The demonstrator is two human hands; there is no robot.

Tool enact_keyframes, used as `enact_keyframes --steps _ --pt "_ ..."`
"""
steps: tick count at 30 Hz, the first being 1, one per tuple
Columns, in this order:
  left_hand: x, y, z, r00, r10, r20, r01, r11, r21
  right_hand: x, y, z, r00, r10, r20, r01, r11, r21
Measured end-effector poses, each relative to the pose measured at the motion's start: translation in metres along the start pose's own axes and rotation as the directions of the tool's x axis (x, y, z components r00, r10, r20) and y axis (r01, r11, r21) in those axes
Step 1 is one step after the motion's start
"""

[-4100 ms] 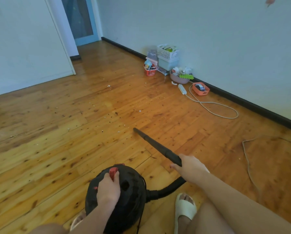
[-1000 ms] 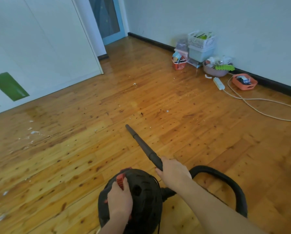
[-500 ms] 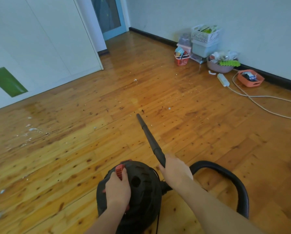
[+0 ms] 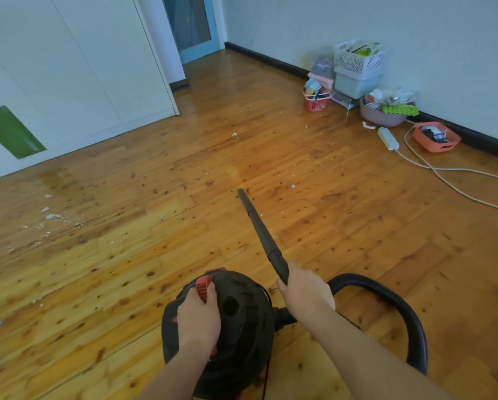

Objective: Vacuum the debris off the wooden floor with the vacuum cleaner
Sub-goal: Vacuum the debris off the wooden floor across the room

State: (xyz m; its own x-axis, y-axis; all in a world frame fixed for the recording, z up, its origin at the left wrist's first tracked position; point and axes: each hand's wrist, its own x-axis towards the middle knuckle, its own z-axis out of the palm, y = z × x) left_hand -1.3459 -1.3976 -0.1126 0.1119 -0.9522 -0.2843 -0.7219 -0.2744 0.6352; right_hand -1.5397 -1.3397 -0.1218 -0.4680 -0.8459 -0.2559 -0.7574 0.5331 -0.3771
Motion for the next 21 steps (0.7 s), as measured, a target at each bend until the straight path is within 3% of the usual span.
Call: enact_keyframes --steps 21 --pt "-0.001 0.003 -0.001 1.0 0.006 0.01 -0.005 1.0 -0.022 0.0 -0.003 -0.007 0.999 -0.05 0.017 0.05 0.998 -0.034"
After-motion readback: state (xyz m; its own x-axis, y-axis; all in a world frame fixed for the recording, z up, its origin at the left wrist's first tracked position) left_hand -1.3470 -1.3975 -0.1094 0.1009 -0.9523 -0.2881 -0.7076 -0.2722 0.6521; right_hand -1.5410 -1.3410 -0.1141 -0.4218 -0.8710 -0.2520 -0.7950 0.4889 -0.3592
